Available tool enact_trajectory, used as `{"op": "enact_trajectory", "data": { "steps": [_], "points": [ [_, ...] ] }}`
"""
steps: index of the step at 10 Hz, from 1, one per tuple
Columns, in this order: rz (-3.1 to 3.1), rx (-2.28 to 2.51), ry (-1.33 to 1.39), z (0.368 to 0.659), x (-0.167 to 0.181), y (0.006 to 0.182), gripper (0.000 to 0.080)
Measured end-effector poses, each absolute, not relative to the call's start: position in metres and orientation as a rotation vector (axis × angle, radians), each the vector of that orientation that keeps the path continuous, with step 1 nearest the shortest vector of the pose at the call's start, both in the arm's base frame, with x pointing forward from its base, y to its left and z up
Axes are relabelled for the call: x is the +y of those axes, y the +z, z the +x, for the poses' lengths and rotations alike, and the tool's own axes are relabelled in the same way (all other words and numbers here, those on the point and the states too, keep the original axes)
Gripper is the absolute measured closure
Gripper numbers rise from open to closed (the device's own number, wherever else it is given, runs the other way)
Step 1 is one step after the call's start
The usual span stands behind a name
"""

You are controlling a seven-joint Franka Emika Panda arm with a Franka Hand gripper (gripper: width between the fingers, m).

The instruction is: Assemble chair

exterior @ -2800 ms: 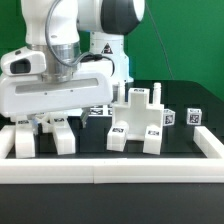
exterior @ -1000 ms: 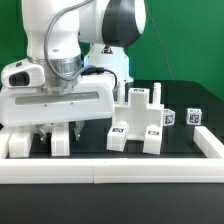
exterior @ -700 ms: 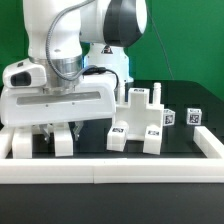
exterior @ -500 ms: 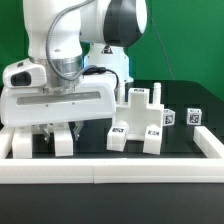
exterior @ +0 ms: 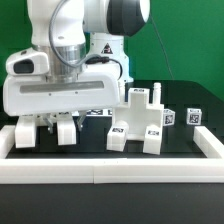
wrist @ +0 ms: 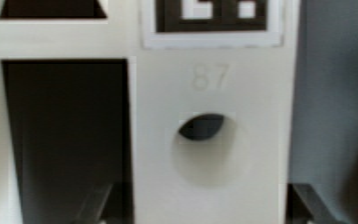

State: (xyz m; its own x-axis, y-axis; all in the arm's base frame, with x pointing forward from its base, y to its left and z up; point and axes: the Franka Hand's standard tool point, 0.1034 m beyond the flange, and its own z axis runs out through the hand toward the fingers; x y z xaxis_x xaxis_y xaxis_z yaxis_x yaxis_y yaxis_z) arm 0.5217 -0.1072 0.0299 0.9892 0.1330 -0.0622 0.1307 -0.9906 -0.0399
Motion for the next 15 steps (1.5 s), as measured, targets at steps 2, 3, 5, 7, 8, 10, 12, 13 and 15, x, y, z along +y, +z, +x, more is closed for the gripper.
{"op": "enact_trajectory", "data": {
  "steps": [2, 3, 5, 7, 8, 10, 12, 13, 15],
  "points": [
    [-3.091, -0.200, 0.075, 0.524, -0.104, 0.045, 0.0509],
    [-3.079, -0.176, 0.079, 0.526, -0.100, 0.056, 0.0509],
    [-3.068, -0.119, 0.066, 0.532, -0.091, 0.075, 0.0509],
    [-3.067, -0.119, 0.070, 0.531, -0.089, 0.073, 0.0509],
    [-3.067, -0.119, 0.071, 0.531, -0.089, 0.073, 0.0509],
    [-3.067, -0.117, 0.072, 0.531, -0.090, 0.072, 0.0509],
    [-3.064, 0.002, 0.075, 0.520, -0.088, 0.081, 0.0509],
    [-3.052, 0.041, 0.087, 0.516, -0.083, 0.088, 0.0509],
    [-3.029, 0.142, 0.115, 0.514, -0.074, 0.102, 0.0509]
  ]
}}
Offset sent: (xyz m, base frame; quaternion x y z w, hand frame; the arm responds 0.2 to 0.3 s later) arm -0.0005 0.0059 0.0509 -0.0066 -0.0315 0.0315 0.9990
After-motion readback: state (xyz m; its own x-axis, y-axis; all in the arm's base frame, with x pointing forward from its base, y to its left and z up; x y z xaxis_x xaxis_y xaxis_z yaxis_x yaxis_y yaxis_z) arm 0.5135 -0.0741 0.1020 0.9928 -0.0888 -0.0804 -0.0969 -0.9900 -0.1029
